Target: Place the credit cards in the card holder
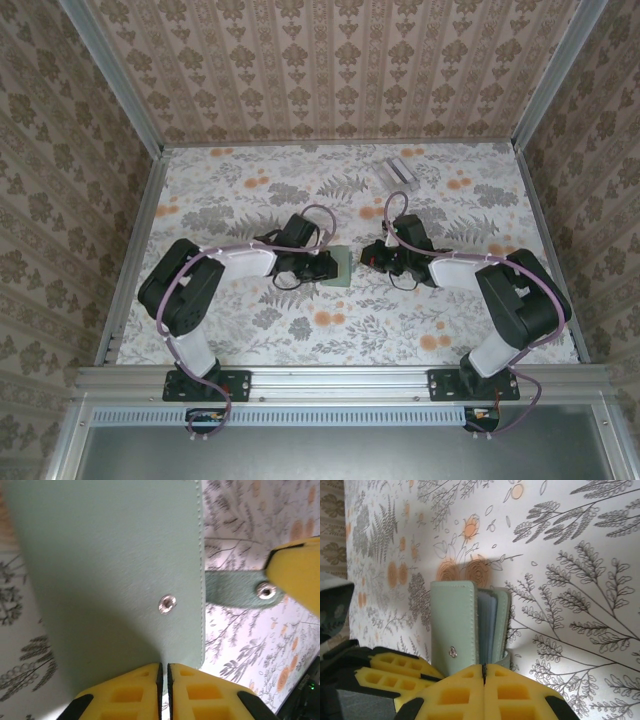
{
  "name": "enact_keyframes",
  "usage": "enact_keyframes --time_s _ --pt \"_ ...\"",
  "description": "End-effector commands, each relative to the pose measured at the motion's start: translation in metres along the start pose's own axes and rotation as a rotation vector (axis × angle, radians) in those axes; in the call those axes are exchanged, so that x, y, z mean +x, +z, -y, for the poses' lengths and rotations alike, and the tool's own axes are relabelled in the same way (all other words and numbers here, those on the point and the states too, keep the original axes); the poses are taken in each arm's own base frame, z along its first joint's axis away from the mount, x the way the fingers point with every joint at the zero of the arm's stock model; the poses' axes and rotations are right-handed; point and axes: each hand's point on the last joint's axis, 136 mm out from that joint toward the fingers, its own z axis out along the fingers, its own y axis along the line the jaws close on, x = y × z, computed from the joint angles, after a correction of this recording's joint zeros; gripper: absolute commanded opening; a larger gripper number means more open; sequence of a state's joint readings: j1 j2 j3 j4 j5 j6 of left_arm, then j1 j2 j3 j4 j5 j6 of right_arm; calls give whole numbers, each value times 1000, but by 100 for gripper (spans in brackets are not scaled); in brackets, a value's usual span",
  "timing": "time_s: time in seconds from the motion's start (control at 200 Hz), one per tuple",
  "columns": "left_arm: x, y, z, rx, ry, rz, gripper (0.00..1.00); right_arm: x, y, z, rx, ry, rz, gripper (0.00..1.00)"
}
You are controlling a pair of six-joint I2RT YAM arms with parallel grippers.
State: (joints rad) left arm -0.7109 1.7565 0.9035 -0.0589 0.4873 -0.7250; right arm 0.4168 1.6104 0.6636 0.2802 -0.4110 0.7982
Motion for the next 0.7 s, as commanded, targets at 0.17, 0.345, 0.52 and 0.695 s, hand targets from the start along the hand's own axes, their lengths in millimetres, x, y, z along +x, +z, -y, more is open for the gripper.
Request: enact_keyframes --time_s 0.17,0.345,0.52,0.695 --pt "5 7 -22 -14 -97 27 14 -16 7 -15 40 -8 46 0" --pt "6 9 -25 8 -146 34 14 -7 19 -20 45 -34 8 0" --pt "4 9 -24 39 -163 45 14 0 39 -16 60 -64 -40 0" --pt "3 4 -24 50 -171 57 14 4 47 -20 44 -73 -71 0"
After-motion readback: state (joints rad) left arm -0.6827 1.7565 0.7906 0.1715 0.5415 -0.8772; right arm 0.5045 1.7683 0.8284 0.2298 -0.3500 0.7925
